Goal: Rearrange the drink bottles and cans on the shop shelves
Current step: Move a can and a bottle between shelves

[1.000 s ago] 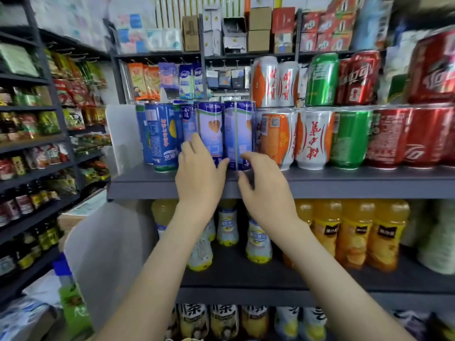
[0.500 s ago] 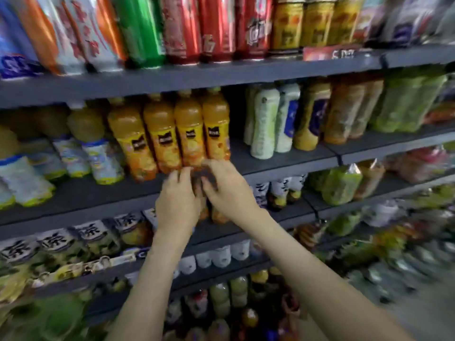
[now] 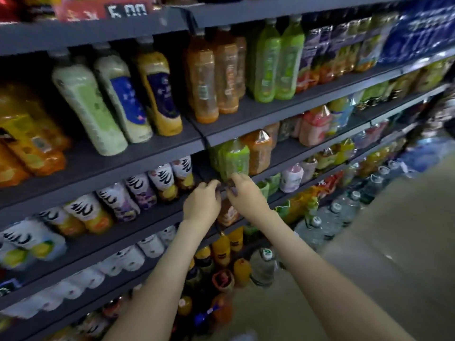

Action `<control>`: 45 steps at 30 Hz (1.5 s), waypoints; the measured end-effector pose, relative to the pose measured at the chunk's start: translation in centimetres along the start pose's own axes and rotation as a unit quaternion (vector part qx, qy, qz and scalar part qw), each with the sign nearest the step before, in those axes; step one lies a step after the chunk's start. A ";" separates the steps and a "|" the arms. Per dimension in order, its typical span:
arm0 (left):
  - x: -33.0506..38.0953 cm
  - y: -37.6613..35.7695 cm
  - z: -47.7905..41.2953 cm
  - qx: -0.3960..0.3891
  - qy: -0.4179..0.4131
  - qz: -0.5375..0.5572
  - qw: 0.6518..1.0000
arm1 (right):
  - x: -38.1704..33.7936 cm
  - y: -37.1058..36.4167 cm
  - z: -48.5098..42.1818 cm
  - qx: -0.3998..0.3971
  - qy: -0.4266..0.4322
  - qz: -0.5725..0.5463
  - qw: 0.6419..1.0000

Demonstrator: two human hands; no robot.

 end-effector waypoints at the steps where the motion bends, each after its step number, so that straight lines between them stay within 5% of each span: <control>1: 1.8 -0.7 -1.2 -0.005 -0.009 0.002 1.000 | 1.8 1.1 -0.5 0.002 -0.012 -0.003 1.000; 13: 26.6 -8.9 -15.1 -0.132 -0.107 0.065 0.983 | 26.3 18.3 -3.5 0.079 -0.229 -0.012 0.970; 18: 35.9 -12.6 -19.6 -0.135 -0.077 0.076 0.985 | 36.4 26.0 -3.4 0.097 -0.291 -0.009 0.952; 30: 48.3 -19.1 -31.9 0.003 0.168 0.285 0.944 | 51.3 37.8 -13.9 0.011 -0.209 -0.037 0.977; 38: 49.8 -23.2 -42.7 0.052 0.207 0.356 0.910 | 55.9 35.8 -23.2 -0.040 -0.157 -0.127 0.979; 45: 49.7 -25.1 -42.9 0.099 0.214 0.351 0.906 | 57.6 34.1 -26.4 -0.084 -0.147 -0.253 0.953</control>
Point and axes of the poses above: each hand's wrist, its own z-axis away from the middle knuckle, its own y-axis out of the back of the hand, x = y × z, the point moved 4 cm from there along -z, towards the middle knuckle, and after that the axes turned 11 degrees about -z, right-handed, at the moved point
